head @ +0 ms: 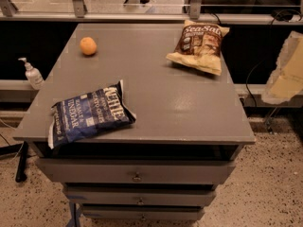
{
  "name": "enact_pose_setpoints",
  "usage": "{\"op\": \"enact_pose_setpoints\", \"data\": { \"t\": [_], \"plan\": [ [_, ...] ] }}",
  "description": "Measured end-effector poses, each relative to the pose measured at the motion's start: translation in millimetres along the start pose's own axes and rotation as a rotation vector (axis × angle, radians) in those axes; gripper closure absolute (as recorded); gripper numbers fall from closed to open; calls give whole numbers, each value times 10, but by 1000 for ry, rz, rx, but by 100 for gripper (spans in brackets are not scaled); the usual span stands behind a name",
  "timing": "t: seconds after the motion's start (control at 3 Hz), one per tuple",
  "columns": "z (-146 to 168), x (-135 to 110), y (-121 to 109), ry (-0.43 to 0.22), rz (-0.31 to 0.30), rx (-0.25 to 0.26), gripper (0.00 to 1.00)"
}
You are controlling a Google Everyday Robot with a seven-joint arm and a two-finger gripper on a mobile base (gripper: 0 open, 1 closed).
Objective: Move brown chip bag near orange
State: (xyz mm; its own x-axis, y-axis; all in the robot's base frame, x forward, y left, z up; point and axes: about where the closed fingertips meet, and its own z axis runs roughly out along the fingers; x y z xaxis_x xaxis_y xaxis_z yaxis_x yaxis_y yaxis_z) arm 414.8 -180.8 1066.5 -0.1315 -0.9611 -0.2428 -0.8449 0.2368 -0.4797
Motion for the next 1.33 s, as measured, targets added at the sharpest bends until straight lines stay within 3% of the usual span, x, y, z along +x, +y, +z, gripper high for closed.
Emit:
{"op": "enact_pose_setpoints", "data": {
  "t": [0.33, 0.67, 1.0, 1.33],
  "plan": [
    [-1, -1, 0, 0, 0, 0, 0],
    [-190, -68, -123, 9, -39, 85, 0],
    [-105, -236, -713, -3, -94, 234, 0],
    [199, -264, -1195, -14, -85, 296, 0]
  ]
}}
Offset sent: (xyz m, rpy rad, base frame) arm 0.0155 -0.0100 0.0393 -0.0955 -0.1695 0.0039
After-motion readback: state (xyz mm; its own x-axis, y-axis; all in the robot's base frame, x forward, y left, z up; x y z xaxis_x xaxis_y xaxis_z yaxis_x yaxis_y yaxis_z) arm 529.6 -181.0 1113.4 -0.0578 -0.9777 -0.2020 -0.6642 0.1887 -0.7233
